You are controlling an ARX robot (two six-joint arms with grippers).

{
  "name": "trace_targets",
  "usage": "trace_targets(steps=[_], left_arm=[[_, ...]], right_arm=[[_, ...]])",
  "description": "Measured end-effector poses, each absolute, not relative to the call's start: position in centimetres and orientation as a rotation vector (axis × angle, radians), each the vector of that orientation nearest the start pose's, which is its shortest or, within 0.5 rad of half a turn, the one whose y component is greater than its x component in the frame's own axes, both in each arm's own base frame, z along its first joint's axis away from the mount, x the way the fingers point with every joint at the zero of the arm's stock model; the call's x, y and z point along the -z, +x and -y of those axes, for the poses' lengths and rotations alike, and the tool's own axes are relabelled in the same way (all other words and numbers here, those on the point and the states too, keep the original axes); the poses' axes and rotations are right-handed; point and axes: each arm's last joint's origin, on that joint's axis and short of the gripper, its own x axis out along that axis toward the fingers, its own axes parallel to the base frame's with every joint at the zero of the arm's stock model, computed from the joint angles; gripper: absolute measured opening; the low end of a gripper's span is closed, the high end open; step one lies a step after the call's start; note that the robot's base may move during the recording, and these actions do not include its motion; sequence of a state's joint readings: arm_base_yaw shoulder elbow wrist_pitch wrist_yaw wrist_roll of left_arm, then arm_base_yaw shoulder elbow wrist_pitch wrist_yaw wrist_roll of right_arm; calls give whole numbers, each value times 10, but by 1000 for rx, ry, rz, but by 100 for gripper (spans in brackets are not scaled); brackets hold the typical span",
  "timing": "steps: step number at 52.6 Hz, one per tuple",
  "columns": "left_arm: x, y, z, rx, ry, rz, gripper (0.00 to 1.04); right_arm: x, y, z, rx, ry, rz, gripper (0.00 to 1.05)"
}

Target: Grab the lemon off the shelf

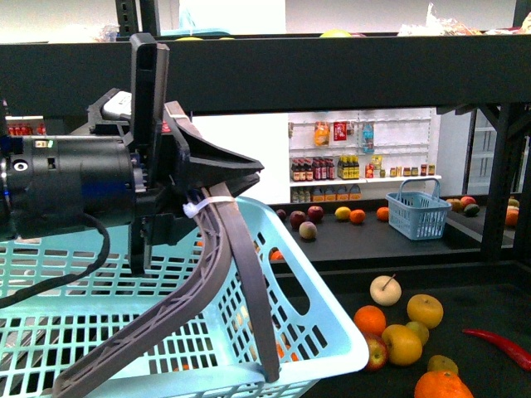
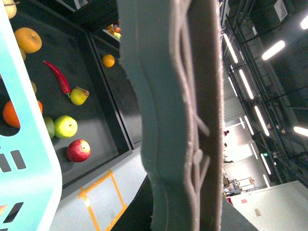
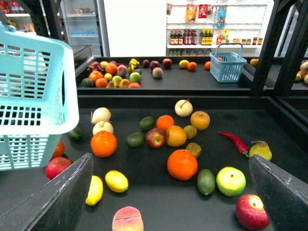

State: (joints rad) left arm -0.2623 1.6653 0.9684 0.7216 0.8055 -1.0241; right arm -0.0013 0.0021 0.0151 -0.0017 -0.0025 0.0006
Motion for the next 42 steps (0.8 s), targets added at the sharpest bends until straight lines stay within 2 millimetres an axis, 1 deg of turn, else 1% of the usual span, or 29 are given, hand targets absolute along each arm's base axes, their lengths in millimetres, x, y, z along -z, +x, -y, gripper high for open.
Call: trace_targets(steps=[7, 15, 16, 20, 26, 29, 32, 36, 42], left_arm=[[-259, 348, 123, 987, -910, -518, 8], [-259, 351, 129, 974, -899, -518, 8], [-259, 351, 129, 973, -898, -517, 8], [-258, 351, 129, 971, -898, -521, 8], [-258, 351, 129, 969, -893, -517, 8], [-257, 351, 129, 967, -893, -517, 8], [-257, 351, 129, 965, -893, -517, 8], [-257, 351, 129, 970, -893, -519, 8], [-257, 351, 129, 968, -893, -519, 8]], right_arm=[[-168, 97, 0, -1, 1, 11, 97], [-168, 97, 0, 6, -4, 5, 97], [-167, 97, 0, 11, -8, -10, 97], [-163, 99, 0, 57, -66, -175, 97], [-151, 106, -3, 4, -118, -365, 97], [-151, 110, -3, -33, -111, -408, 97], [-152, 117, -3, -66, -98, -447, 97], [-152, 139, 1, -119, -90, -507, 97], [-144, 172, 2, -199, -118, -561, 97]])
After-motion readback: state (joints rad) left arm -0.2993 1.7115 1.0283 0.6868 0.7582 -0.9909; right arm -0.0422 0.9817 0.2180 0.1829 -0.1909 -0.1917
